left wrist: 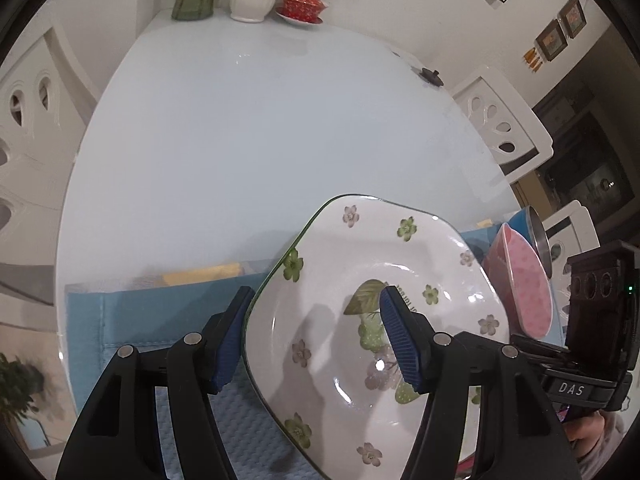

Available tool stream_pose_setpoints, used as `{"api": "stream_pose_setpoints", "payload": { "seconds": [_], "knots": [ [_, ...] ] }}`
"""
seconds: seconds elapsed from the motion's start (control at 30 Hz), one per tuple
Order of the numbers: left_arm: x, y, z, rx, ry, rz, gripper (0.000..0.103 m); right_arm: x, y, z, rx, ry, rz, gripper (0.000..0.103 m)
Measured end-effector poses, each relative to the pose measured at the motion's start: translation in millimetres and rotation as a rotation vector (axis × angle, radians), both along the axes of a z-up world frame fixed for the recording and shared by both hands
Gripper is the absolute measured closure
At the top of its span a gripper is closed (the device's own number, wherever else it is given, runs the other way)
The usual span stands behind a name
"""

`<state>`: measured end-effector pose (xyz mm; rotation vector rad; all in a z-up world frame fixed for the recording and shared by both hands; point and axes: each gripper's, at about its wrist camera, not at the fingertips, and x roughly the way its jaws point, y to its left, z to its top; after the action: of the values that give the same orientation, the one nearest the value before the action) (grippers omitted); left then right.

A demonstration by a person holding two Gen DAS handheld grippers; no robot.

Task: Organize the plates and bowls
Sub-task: 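Grasp the stacked plates with the left gripper while the right gripper approaches the pink bowl, then lift the plate stack with both grippers and carry it toward the gold-rimmed plate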

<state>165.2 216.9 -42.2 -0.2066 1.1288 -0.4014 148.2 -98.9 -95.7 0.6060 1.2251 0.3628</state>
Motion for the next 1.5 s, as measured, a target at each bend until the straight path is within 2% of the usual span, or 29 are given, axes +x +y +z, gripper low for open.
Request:
{"api": "stream_pose_setpoints", "payload": {
  "seconds": [0.3, 0.67, 0.87, 0.93, 1.2, 1.5],
  "knots": [
    [-8.9, 12.7, 27.8, -0.022, -0.064, 0.016, 0.042, 4.3, 13.1, 22.6, -0.012, -0.056, 0.048, 0.067],
    [-34.2, -2.0, 75.6, 0.037, -0.148, -0.015, 0.042, -10.5, 8.0, 65.3, 0.010, -0.108, 0.047, 0.067],
    [-58.9, -13.0, 98.2, 0.053, -0.169, -0.034, 0.042, -31.3, -0.9, 94.9, 0.014, -0.141, 0.024, 0.067],
    [-68.1, -20.5, 103.4, 0.087, -0.173, -0.040, 0.042, -41.7, -4.3, 104.0, -0.004, -0.148, 0.023, 0.067],
    [-114.5, -43.9, 118.1, 0.117, -0.164, -0.066, 0.042, -80.8, -24.7, 116.0, 0.018, -0.134, 0.000, 0.067],
    [-179.6, -73.6, 126.2, 0.100, -0.135, 0.012, 0.042, -137.2, -58.7, 131.6, 0.018, -0.127, 0.075, 0.067]
  ]
}}
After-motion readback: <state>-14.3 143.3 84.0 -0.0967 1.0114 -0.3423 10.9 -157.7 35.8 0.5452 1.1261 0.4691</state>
